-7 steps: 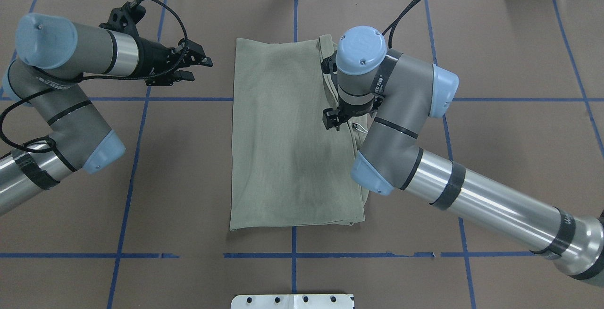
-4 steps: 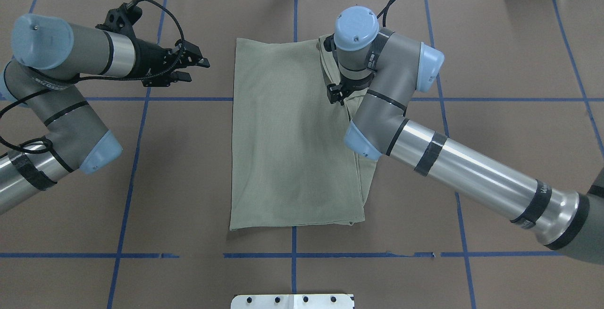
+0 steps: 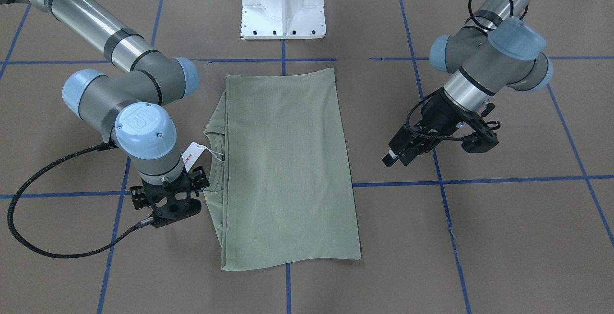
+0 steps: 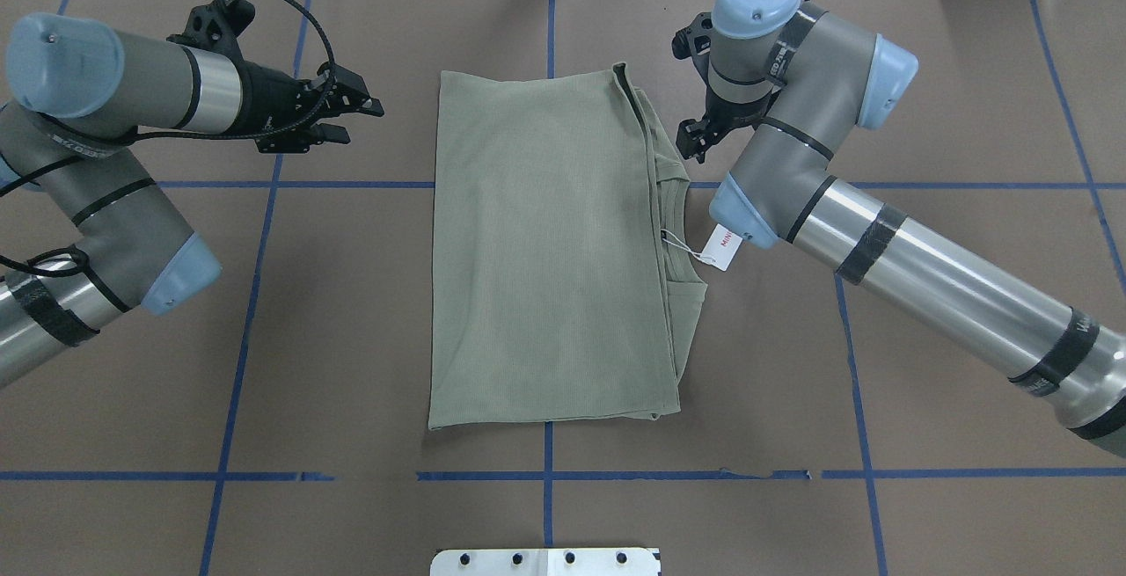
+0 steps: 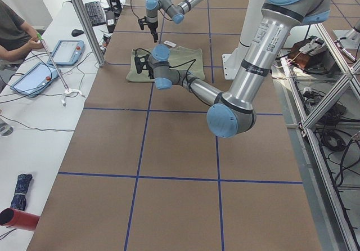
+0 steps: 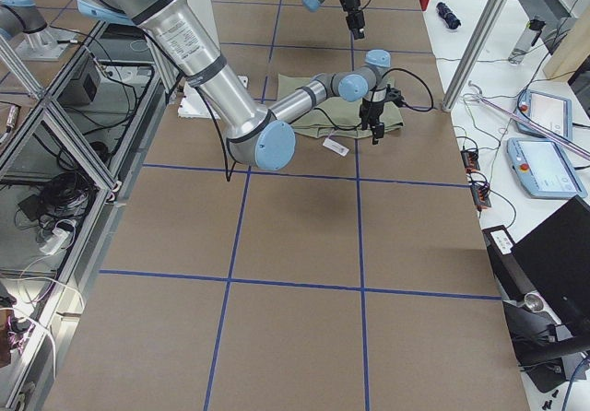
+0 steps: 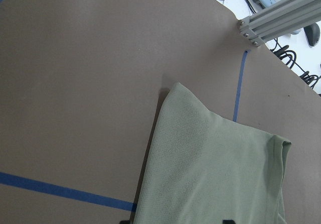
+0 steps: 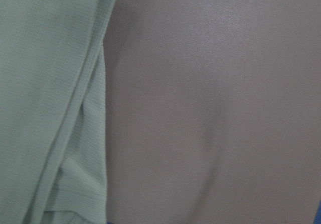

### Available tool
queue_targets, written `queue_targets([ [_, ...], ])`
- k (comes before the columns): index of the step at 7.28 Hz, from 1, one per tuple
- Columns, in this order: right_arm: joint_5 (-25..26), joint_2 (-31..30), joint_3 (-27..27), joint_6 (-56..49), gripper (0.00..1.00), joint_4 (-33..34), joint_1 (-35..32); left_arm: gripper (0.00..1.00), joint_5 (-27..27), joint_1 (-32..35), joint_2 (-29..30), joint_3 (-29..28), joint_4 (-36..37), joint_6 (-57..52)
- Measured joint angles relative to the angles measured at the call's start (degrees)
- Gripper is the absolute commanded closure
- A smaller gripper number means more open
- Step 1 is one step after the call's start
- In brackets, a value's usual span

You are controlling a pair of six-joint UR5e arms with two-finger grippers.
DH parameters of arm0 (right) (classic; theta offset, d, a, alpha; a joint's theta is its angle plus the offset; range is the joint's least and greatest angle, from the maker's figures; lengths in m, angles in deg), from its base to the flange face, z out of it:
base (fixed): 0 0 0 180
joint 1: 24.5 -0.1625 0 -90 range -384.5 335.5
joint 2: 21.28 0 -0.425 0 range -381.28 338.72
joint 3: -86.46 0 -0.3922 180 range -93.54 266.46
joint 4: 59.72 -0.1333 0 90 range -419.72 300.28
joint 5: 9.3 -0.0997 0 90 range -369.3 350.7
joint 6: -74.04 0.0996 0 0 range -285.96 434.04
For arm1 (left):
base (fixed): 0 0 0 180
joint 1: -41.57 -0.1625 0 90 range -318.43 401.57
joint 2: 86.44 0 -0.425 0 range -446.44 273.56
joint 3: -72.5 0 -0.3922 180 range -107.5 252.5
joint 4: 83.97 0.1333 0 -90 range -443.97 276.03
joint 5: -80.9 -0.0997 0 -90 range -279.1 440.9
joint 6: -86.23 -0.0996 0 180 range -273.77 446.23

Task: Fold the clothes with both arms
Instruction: 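Move the right gripper back to the shirt's near corner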

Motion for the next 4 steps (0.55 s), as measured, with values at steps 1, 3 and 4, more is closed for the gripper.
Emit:
queue_targets([
  [1,-0.09,-1.28,4.33,6.14,0.02,0.1,1.23,0.32,0.74,0.56,0.0,0.16,0.01,0.0],
  [3,0.86,-6.95,16.65,25.36,0.02,-0.36,5.91,0.32,1.15,0.86,-0.13,0.44,0.02,0.0],
  [4,3.06,-9.11,22.25,37.03,0.02,-0.46,9.28,0.32,1.17,0.87,-0.25,0.43,0.02,0.0],
])
